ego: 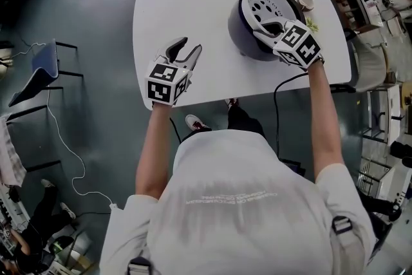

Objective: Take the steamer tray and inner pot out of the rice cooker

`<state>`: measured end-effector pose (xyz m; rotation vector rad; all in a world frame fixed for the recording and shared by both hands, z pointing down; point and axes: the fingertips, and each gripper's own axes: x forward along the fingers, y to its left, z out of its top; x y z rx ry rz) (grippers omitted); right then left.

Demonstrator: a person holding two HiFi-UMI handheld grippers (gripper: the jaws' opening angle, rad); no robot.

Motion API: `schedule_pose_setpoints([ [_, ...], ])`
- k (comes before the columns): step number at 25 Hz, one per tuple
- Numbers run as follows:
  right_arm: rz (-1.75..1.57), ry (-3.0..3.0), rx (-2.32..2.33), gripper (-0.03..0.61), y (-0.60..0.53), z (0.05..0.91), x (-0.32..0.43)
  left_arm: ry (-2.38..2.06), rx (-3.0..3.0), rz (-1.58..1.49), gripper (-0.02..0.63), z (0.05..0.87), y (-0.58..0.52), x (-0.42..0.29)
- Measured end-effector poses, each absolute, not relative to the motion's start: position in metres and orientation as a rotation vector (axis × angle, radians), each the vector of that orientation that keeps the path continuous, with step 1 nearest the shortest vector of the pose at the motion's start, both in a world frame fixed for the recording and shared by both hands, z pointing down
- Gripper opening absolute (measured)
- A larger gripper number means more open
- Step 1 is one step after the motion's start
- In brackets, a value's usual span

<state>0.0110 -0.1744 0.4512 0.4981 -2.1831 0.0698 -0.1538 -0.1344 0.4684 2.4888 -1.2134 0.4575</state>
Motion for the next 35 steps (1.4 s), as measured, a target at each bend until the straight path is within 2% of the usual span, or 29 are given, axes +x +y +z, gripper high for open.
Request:
schedule_pose_setpoints([
  [14, -0.193, -2.281, 0.491, 0.063, -0.148, 0.388, -0.076, -1.507, 2.398, 0.425, 0.189, 0.451, -0.11, -0.251],
  [28, -0.146, -2.304, 0.205, 0.069, -0.157, 0.461, -0.187, -1.687, 2.184, 0.518, 0.189, 0.476, -0.096, -0.327],
  [35, -0.103, -2.258, 0.125, 0.072, -0.171, 0.509, -0.212, -1.679, 2.13, 0.554, 0.189, 0.499, -0.113, -0.342],
])
